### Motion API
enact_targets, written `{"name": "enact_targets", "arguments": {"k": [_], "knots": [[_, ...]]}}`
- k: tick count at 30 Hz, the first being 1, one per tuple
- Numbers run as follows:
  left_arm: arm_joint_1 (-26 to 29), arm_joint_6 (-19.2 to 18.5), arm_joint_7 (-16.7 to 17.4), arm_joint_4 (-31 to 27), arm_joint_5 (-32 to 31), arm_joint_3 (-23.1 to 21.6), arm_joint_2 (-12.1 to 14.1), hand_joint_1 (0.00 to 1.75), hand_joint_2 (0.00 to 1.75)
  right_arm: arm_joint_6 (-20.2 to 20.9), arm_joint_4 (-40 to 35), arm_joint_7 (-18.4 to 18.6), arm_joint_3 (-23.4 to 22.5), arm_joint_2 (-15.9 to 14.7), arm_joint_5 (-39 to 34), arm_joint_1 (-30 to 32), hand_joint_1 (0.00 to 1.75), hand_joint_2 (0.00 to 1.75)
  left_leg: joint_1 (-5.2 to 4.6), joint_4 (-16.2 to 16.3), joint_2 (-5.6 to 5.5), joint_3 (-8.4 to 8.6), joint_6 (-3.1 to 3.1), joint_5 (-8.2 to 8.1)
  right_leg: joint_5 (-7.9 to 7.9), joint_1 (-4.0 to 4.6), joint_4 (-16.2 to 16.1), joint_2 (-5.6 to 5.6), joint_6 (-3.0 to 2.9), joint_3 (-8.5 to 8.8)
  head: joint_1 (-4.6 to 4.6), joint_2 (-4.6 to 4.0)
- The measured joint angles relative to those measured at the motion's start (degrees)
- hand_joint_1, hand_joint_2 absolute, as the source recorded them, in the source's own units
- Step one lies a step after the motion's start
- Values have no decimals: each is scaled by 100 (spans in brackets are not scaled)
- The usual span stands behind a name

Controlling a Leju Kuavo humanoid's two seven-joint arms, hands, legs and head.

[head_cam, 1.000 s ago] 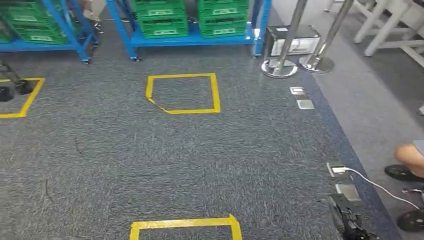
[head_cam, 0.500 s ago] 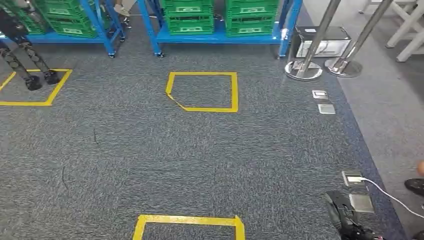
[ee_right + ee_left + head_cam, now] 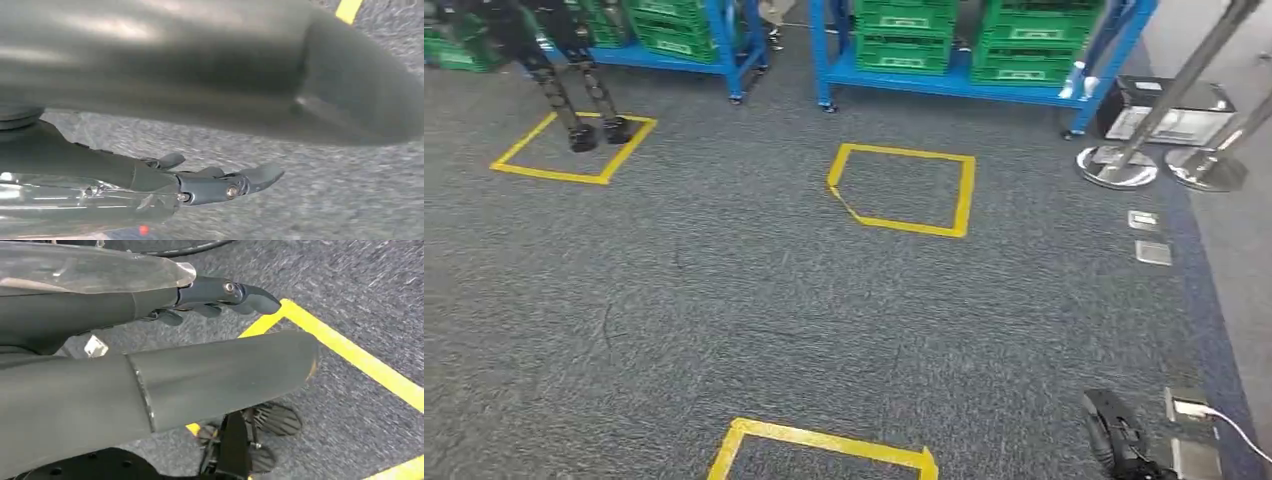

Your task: Take the parts from the cabinet and place them on the table.

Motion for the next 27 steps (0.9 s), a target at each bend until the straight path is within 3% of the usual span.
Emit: {"name": "enact_targets", "arguments": {"k": [1,3,4,5,6,7,9,10,11,12,14,15,16,19,20,21,27], "knots": [[-1,0,0,0,0,-2,0,0,0,2,2,2,-2,4,0,-15,0,0,9,-9,-21,-23,-11,1,7,-15,14,-27,-45,-15,-13,0],[25,0,15,0,0,-15,4,0,0,37,2,52,0,11,0,-38,0,0,31,-35,-76,-21,-54,4,-12,34,15,-82,-115,-4,-79,0],[33,2,28,0,2,-28,20,0,0,46,4,66,0,15,0,-38,0,0,31,-20,-99,-22,-89,-22,5,-9,-8,-111,-163,37,-79,0],[49,4,35,0,9,-42,9,0,0,53,6,74,-2,20,0,-40,0,0,30,105,99,-37,-120,-77,3,-11,-19,-138,-181,64,-81,0],[27,4,35,0,9,-55,9,0,0,52,7,68,-2,20,0,-35,0,0,23,418,269,-199,-156,-237,-17,-12,-19,-159,-216,80,-160,0],[9,7,35,0,11,-70,11,0,0,52,11,70,-2,20,0,-29,0,0,35,893,361,-462,-184,-445,-31,-6,-19,-187,-236,94,-197,0],[6,4,35,0,13,-81,4,0,0,63,15,72,0,31,0,-22,0,0,48,1879,420,-1051,-209,-761,-80,3,-19,-231,-247,125,-205,0],[7,4,37,0,13,-83,-4,0,0,63,15,77,0,35,0,-17,0,0,55,2036,426,-1190,-209,-725,-107,3,-19,-249,-244,154,-208,0],[13,6,37,0,13,-87,-7,0,0,63,15,77,0,37,0,-16,0,0,60,1868,427,-1160,-194,-531,-144,5,-19,-265,-238,204,-208,0],[13,6,37,0,13,-87,-7,0,0,61,15,79,0,37,0,-18,0,0,59,1464,427,-992,-170,-256,-183,6,-19,-276,-235,260,-208,0],[15,7,37,0,13,-87,13,0,0,63,15,76,0,39,0,-23,0,0,36,325,463,-470,-74,329,-270,8,-30,-292,-205,372,-216,0],[10,7,37,0,13,-87,33,0,0,61,15,77,0,50,0,-26,0,0,-23,191,508,-395,-29,272,-308,25,-46,-304,-170,369,-212,0],[7,7,37,0,15,-90,37,0,0,63,15,79,-2,57,0,-28,0,0,-40,121,487,-368,4,287,-317,22,-66,-302,-141,384,-226,0],[3,7,37,0,15,-96,44,0,0,63,15,79,0,79,0,-37,0,0,-39,77,451,-349,38,253,-339,29,-161,-318,-55,465,-219,0],[4,7,37,0,15,-101,33,0,0,63,17,79,0,76,0,-33,0,0,-5,37,447,-326,-98,280,-319,32,-150,-308,-84,469,-214,0],[6,7,37,0,15,-107,31,0,0,61,20,79,-2,76,0,-37,0,0,3,34,434,-322,-149,281,-303,31,-151,-308,-110,475,-197,0],[5,7,39,0,18,-125,17,0,0,61,20,81,-2,76,0,-77,0,0,-8,42,407,-306,-116,201,-315,28,-241,-315,-115,531,-109,0]]}}
